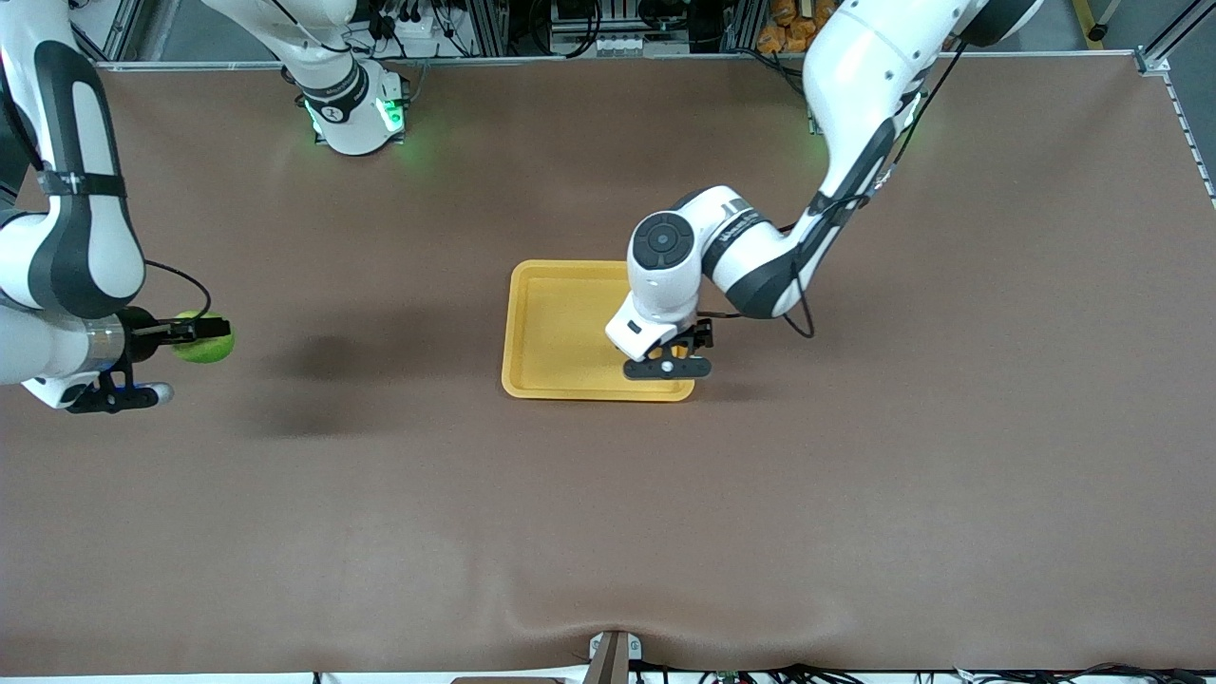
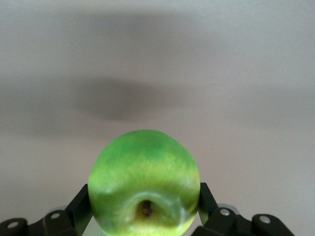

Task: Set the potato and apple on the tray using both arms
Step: 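Release the potato and lift the left gripper while the right gripper lifts the apple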

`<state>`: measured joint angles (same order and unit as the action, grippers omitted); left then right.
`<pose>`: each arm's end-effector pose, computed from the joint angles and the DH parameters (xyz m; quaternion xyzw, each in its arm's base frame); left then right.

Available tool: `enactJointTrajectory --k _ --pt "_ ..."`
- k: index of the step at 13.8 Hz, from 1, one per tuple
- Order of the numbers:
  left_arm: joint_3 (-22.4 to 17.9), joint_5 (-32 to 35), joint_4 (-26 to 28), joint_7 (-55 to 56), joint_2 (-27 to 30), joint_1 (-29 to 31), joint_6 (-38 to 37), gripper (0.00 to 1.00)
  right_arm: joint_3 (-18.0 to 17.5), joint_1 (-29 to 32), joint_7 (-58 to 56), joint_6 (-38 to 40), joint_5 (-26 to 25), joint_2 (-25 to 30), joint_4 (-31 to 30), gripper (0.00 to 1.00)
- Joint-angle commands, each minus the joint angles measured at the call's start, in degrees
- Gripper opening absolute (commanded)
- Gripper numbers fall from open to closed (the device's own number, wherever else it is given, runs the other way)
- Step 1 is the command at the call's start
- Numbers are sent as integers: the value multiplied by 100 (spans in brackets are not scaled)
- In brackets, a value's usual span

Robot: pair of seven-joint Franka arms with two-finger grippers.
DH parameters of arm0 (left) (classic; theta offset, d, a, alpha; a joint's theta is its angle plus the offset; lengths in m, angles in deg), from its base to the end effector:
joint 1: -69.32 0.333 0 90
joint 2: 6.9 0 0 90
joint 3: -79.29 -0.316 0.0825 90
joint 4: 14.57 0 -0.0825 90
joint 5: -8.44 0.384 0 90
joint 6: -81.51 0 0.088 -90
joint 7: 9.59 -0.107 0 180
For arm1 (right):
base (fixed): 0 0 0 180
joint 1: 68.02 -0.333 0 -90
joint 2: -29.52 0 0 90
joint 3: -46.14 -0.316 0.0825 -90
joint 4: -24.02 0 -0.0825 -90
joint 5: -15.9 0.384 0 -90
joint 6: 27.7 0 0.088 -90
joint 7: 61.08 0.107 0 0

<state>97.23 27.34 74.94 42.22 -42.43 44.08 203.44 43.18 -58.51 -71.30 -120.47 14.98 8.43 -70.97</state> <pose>0.5388 -0.4423 0.2939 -0.9987 -0.0128 -0.0300 0.0391 0.6058 -0.0740 0.3706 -0.9789 -0.0335 0.1994 0.0311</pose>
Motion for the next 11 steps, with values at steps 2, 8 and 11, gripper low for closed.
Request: enactJointTrajectory --k 2,8,11 --pt "60 -665 -538 -327 712 449 -1239 100 32 -476 467 171 251 174 77 0" --pt "51 -1398 -574 -2165 2038 1802 -2356 100 5 -1276 1319 163 610 157 376 0" --pt "60 -1389 -574 -2245 2592 2444 -3015 100 14 -1549 1706 93 795 139 394 0"
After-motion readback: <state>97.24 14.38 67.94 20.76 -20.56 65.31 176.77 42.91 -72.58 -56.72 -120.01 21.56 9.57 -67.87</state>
